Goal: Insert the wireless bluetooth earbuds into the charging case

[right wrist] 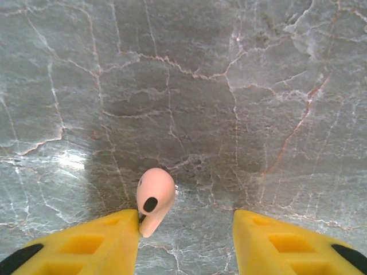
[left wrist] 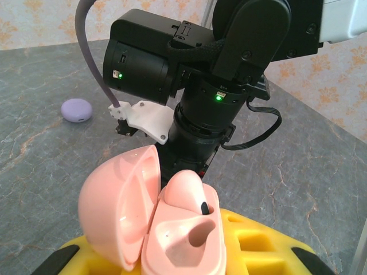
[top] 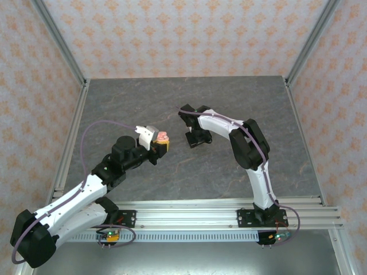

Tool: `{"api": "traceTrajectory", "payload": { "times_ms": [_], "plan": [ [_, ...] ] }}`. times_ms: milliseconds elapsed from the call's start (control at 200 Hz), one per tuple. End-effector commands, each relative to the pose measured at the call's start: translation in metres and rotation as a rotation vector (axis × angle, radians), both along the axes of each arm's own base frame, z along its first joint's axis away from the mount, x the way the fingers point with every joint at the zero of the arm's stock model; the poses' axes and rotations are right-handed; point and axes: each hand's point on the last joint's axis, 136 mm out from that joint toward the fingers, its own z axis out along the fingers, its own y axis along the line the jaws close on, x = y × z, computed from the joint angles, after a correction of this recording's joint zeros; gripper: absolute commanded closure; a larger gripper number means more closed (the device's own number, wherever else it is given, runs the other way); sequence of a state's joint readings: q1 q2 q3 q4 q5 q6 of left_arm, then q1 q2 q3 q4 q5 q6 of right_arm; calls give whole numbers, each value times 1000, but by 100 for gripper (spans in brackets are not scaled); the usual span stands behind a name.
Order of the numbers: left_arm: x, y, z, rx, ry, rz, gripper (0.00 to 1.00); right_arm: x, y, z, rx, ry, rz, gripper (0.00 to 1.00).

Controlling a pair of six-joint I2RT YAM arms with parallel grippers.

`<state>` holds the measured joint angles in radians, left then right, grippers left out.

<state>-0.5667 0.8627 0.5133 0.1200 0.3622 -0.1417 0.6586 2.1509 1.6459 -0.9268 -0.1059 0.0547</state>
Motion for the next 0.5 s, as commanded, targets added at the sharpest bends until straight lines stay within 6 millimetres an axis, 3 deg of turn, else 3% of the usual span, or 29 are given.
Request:
{"api": "traceTrajectory", "payload": {
  "times_ms": [0,190,496],
  "plan": [
    [4,-1,13,-32,-17,1,92,-7,-15,13,-56,-15,-8,53],
    [5,-1,15,-33,-18,1,92,-4,-11,21,-17,-31,-25,54],
    [5,-3,17,-36,-16,-7,92,6,19,46,212,-83,-118,54]
  ]
}}
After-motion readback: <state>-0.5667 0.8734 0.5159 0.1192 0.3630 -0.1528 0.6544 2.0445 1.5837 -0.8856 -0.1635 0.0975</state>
